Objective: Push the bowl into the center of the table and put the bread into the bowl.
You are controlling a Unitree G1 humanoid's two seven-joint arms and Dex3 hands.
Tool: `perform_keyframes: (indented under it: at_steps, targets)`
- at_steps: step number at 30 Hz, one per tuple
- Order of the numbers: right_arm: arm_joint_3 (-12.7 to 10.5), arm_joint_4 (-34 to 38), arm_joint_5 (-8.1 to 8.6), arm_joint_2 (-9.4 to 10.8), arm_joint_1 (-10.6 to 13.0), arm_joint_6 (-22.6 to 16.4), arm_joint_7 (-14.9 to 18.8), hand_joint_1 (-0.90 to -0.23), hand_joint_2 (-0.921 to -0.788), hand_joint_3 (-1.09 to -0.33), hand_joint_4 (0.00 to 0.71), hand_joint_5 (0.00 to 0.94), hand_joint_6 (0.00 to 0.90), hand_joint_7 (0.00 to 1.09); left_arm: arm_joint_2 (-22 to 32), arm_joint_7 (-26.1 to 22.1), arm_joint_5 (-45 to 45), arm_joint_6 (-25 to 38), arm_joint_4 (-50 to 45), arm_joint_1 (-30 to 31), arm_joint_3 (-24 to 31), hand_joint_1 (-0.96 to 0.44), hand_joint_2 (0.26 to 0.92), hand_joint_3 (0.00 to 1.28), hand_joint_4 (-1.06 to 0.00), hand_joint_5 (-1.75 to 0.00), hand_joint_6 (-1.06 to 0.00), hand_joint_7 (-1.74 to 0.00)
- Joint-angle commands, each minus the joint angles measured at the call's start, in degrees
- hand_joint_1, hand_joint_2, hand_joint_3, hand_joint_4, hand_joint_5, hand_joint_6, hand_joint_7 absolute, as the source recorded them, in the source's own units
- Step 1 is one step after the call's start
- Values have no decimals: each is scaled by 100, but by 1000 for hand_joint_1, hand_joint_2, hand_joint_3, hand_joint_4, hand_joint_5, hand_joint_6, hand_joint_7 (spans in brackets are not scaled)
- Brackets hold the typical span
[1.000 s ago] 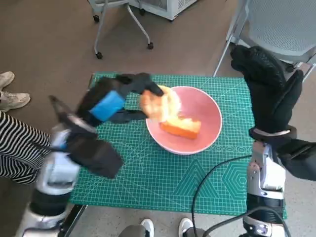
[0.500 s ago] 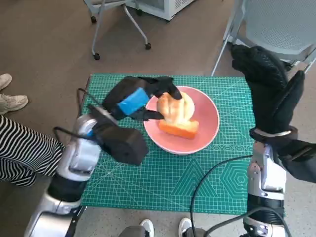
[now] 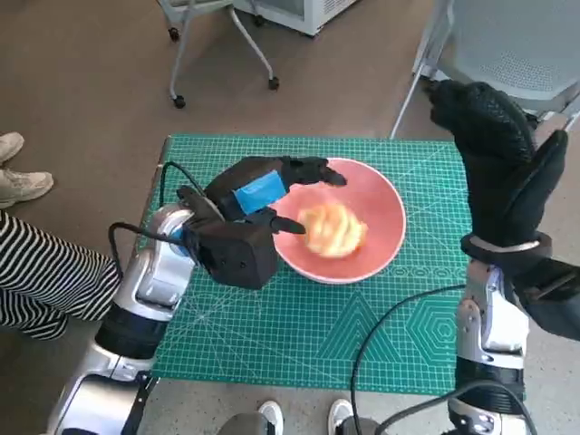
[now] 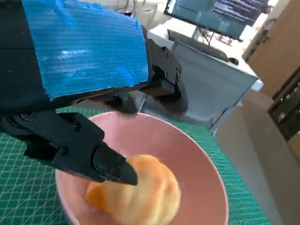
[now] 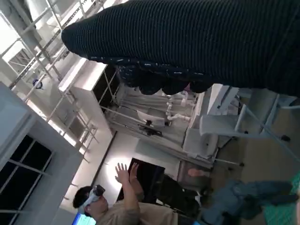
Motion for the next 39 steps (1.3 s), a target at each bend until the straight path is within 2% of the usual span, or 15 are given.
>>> perform_keyframes:
  at_steps: [1, 8, 14, 18, 23, 30, 39]
  targets:
    - [25, -35, -125, -31, 194, 50, -88, -656, -921, -645, 169, 0, 34, 564, -2, 139, 18, -346, 142, -206, 5, -514, 919, 29, -103, -5, -223, -87]
    - [28, -17, -166, -44, 176, 35, -129, -657, -921, -646, 169, 0, 34, 567, -13, 222, -77, -423, 52, -270, 153, -608, 921, 151, -80, 0, -206, -63]
    - [40, -56, -204, -39, 133, 90, -169, -658, -921, -644, 170, 1, 34, 568, -93, 140, -494, -425, 57, -325, 411, -663, 921, 327, -66, 0, -193, -51]
    - [56, -102, -194, -30, 62, 169, -205, -659, -921, -643, 171, 1, 35, 569, -226, -12, -1177, -548, 302, -433, 734, -714, 921, 557, -57, 0, -182, -43]
    - [140, -319, -202, 13, 18, 323, -292, -660, -921, -637, 173, 2, 37, 569, -535, -153, -2163, -736, 517, -510, 1207, -768, 921, 692, -46, 0, -172, -39]
    - [273, -589, -271, 19, -76, 462, -379, -662, -921, -613, 175, 3, 40, 567, -1081, -167, -3456, -585, -18, -359, 1757, -814, 921, 719, -20, 0, -143, -28]
    - [287, -586, -280, -102, -272, 425, -311, -649, -921, -611, 188, 8, 47, 565, -1551, -199, -4224, -908, -150, -148, 2093, -842, 921, 573, -35, -10, -161, -47]
